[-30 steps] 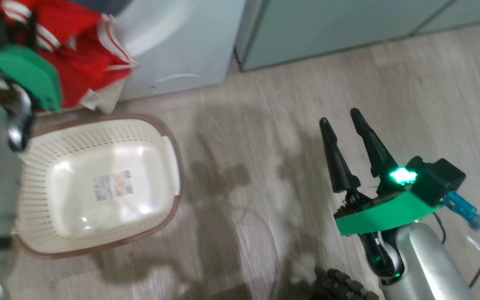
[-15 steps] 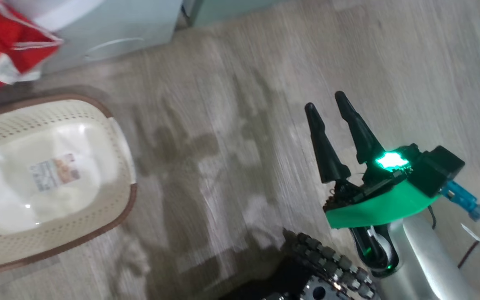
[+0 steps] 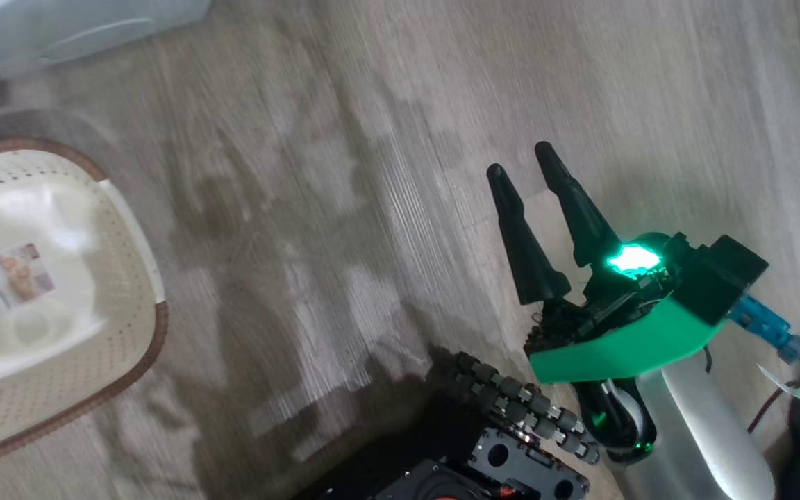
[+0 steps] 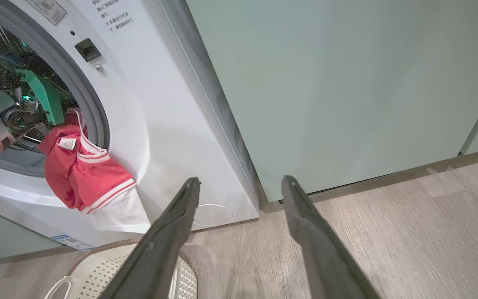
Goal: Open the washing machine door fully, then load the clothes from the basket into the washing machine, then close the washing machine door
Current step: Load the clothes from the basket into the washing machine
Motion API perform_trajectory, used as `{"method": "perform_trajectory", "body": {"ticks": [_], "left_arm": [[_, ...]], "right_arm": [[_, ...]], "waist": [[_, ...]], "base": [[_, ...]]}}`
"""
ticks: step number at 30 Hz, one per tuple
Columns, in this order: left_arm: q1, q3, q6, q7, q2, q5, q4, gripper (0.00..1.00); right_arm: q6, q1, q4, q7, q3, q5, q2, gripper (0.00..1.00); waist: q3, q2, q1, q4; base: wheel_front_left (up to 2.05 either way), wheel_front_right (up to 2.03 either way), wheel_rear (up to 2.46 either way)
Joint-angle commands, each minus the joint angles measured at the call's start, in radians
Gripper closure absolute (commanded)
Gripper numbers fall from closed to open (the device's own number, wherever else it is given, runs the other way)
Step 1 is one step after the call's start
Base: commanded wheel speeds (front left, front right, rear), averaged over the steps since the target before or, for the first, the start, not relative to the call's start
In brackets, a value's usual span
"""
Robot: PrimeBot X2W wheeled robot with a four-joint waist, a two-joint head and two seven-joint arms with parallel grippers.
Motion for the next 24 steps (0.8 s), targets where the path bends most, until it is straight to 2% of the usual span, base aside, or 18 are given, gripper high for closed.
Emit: {"method": "perform_trajectory", "body": {"ticks": [1,7,15,16,17,18,24], "left_arm": [[-0.064,0.021,0.005,-0.022,0.052,0.007,-0.042,1.00],[-0.115,0.030,0.035,-0.108,0.051,0.007,-0.028,1.00],[-0.047,0.059,0.078,-0.170,0.047,-0.037,0.065,1.00],[-0.042,0.062,0.082,-0.176,0.045,-0.042,0.071,0.94],[-0.038,0.065,0.085,-0.184,0.042,-0.048,0.075,0.20],[-0.034,0.064,0.086,-0.196,0.038,-0.050,0.074,0.00],[0.015,0.078,0.106,-0.265,0.000,-0.087,0.078,0.00]], "right_arm": [[0.000,0.005,-0.037,-0.009,0.017,0.009,-0.004,0.00],[0.000,0.007,-0.051,-0.009,0.018,0.017,-0.004,0.00],[0.000,0.001,-0.046,-0.009,0.015,0.024,-0.004,0.00],[0.000,0.000,-0.043,-0.009,0.015,0.024,-0.004,0.00],[0.000,-0.001,-0.040,-0.009,0.015,0.022,-0.004,0.00],[0.000,-0.002,-0.037,-0.009,0.014,0.020,-0.004,0.00],[0.000,-0.004,-0.019,-0.009,-0.006,0.003,-0.004,0.00]], "waist": [[0.017,0.0000,-0.0001,-0.014],[0.030,0.0000,-0.0001,-0.015],[0.027,0.0000,-0.0001,-0.010],[0.025,0.0000,-0.0001,-0.010],[0.023,0.0000,-0.0001,-0.009],[0.020,0.0000,-0.0001,-0.006],[-0.020,0.0000,-0.0001,0.025]], "base": [[0.00,0.00,0.00],[0.00,0.00,0.00],[0.00,0.00,0.00],[0.00,0.00,0.00],[0.00,0.00,0.00],[0.00,0.00,0.00],[0.00,0.00,0.00]]}}
